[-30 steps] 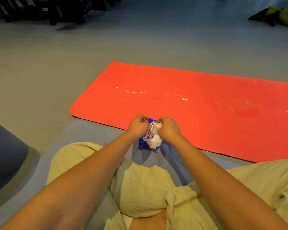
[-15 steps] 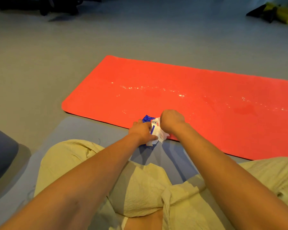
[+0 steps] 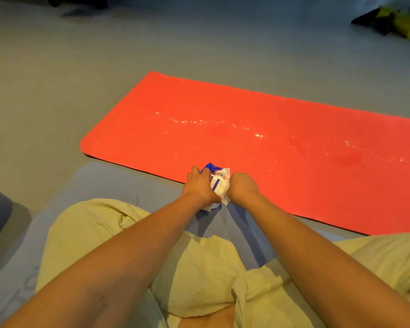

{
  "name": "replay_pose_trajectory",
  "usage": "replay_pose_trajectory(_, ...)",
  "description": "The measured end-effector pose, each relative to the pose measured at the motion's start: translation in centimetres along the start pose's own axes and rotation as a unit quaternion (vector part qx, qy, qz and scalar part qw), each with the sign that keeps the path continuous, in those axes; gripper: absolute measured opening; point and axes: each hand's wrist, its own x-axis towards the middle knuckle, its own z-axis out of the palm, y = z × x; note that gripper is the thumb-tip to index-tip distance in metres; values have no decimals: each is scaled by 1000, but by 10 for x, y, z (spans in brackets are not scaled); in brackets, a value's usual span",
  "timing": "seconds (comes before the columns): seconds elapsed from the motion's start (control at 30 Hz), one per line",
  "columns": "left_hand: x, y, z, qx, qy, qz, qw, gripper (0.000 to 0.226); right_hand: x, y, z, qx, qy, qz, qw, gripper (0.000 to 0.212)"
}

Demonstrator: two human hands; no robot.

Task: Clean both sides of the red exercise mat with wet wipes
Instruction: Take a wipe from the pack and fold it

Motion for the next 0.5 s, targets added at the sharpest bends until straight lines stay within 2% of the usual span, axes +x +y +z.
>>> replay_pose_trajectory(0.1, 1, -6, -3, -17, 4, -2, 1000, 80, 8, 0, -1, 78, 84, -7, 993, 14)
replay_pose_trajectory(0.2, 6, -11, -12, -5, 4, -11, 1000, 83, 13, -6, -13, 191, 194, -54, 961, 12)
replay_pose_trajectory(0.27, 12, -14, -25, 19, -5, -16, 1000, 82, 14, -13, -22, 242, 237, -80, 937, 10)
replay_pose_trajectory(0.33, 21, -21, -46, 48, -5, -18, 999, 76, 18, -23, -27, 254, 232, -95, 934, 8)
replay_pose_trajectory(0.43, 32, -41, -93, 85, -3, -30, 996, 60, 25, -54, -27, 201, 168, -139, 955, 10)
replay_pose_trajectory(0.5, 35, -61, -127, 89, -10, -37, 995, 51, 28, -89, -21, 202, 135, -165, 956, 11)
